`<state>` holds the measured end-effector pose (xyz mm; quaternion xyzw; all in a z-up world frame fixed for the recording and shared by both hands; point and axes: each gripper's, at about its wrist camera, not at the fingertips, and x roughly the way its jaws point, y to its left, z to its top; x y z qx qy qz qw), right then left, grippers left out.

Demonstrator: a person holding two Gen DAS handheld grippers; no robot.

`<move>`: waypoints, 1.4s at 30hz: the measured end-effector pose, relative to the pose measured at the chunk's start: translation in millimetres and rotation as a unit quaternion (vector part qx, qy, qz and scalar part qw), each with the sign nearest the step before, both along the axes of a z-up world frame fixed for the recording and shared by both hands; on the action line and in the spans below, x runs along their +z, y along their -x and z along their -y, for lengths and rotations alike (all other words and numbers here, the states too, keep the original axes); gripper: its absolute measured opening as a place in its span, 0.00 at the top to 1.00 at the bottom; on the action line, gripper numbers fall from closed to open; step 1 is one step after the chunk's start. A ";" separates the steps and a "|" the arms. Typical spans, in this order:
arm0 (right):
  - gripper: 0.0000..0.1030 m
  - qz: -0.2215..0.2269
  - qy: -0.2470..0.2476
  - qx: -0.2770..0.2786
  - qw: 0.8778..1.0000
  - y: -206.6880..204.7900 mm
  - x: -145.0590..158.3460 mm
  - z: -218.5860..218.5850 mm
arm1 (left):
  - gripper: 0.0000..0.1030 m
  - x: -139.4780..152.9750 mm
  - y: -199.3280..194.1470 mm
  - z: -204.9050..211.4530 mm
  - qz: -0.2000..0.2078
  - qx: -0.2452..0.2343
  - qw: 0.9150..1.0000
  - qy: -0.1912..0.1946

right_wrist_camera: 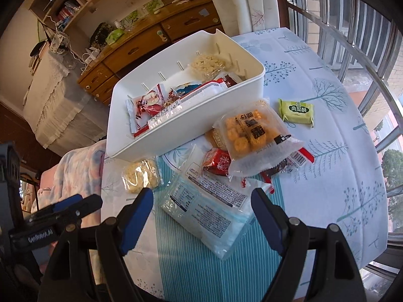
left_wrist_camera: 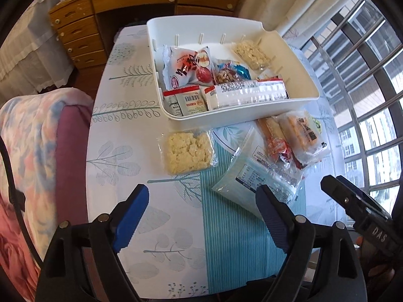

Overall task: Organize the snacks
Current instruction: 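Withdraw both tools from the tray toward the remaining snacks, then grasp the clear rice-cake bag with the left tool while the right tool grasps the large clear printed bag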

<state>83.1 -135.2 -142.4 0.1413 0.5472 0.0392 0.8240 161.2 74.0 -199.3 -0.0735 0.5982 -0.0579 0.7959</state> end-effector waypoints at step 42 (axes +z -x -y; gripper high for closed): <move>0.00 0.040 0.110 0.163 0.980 -7.1 -115.8 -29.6 | 0.16 -143.7 -96.7 12.9 -0.058 0.060 0.996 -0.014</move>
